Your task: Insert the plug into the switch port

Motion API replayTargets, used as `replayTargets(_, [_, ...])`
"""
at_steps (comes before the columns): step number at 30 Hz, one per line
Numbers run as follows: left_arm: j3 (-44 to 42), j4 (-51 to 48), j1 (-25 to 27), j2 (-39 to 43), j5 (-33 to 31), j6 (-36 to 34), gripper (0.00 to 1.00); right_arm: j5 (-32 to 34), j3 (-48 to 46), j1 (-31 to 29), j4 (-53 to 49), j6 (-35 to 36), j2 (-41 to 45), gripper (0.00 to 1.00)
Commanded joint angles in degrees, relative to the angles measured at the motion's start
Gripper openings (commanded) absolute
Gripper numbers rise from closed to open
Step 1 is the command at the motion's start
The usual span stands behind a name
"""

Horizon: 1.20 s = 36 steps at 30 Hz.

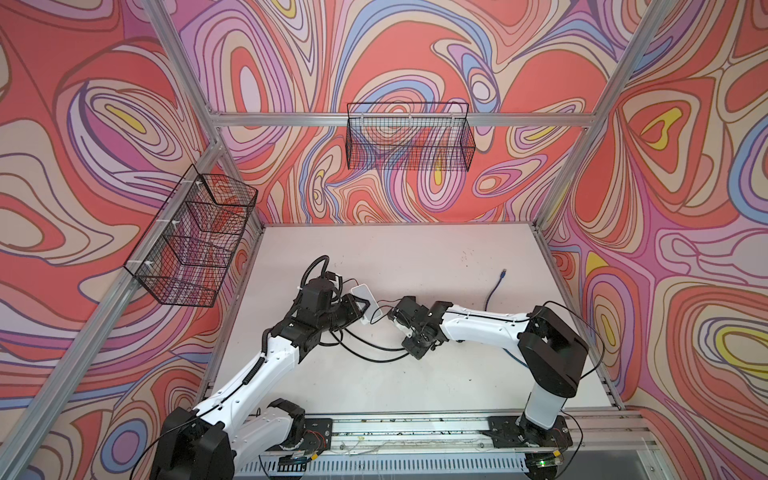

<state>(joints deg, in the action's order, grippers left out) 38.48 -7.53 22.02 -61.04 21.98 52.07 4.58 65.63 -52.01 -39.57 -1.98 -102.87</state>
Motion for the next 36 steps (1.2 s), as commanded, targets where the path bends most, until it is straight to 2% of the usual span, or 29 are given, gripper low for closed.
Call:
replayTargets(1, [1.58,-0.34,-0.33,1.06,-0.84,-0.83,0.09,0.5,-1.09,0.72,0.95,0.22,-0.49,0.22])
replayTargets(11, [1.51,-0.82,-0.66,0.86,-1.39,-0.89,0.09,0.34,-1.46,1.14,1.47,0.76,-0.26,0.21])
replayTargets(24, [1.6,-0.97,-0.71,1.01,-1.27,-0.92,0.09,-0.92,-1.66,2.14,2.84,1.1,-0.75,0.12])
replayTargets(36, [1.77,-0.83,-0.75,0.75,-1.15,-1.04,0.09,-2.11,-1.97,2.61,2.88,0.76,-1.11,0.13])
